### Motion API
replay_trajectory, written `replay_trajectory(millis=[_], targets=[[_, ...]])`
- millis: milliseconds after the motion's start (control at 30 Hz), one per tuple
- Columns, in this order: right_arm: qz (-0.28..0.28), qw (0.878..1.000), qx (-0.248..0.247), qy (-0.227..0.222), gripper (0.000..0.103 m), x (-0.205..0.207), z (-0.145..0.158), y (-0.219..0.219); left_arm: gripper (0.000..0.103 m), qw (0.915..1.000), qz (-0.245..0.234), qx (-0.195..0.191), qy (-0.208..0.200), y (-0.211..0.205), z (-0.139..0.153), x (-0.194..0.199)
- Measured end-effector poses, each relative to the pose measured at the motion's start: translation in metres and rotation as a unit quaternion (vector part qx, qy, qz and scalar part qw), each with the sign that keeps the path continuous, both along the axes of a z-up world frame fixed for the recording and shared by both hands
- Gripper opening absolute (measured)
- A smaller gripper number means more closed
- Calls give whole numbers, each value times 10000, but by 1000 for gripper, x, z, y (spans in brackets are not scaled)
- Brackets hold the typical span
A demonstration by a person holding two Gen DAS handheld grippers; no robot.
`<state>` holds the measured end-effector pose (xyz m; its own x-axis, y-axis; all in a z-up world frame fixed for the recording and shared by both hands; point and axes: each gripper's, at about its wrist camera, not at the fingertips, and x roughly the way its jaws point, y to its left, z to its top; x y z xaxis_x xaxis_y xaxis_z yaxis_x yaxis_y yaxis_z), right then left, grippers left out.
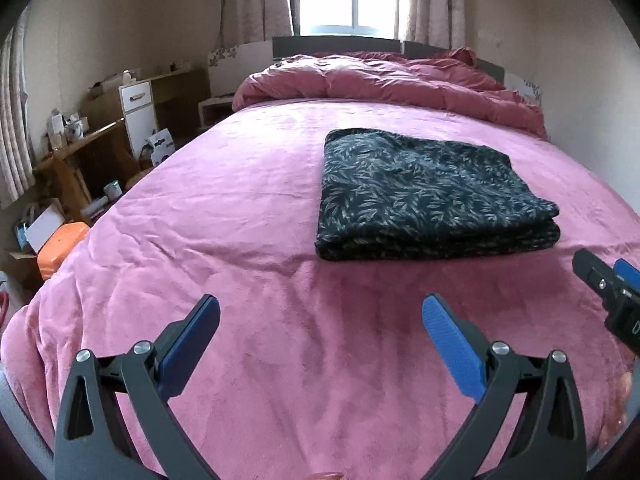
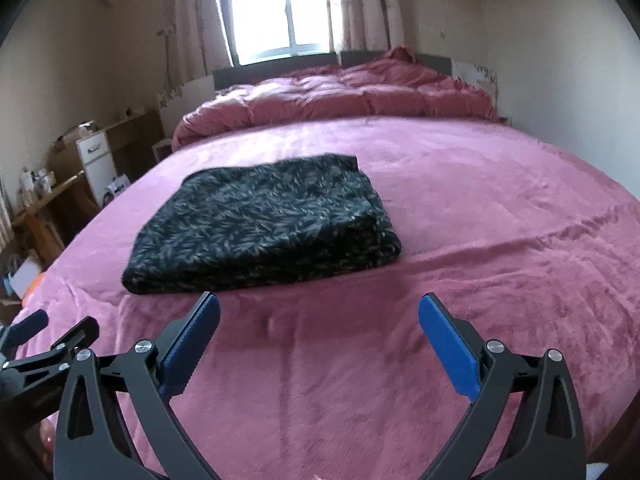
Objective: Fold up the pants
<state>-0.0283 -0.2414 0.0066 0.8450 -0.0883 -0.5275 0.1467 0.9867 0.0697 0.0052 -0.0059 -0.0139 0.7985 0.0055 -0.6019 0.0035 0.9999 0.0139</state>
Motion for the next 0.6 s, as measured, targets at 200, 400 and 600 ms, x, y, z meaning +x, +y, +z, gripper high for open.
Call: replay_trajectory(millis=[200,400,600], targets=[[182,9990,-399,-84,99,-2,2,18,101,10000,46,-14,-63,4,4,-6],[272,9987,-429,-40,99,-3,1,25,101,9999,112,-69,-78,8,6,-7],[268,9989,-384,-19,99,-3,0,24,101,9999,120,-63,-52,8,6,-7]])
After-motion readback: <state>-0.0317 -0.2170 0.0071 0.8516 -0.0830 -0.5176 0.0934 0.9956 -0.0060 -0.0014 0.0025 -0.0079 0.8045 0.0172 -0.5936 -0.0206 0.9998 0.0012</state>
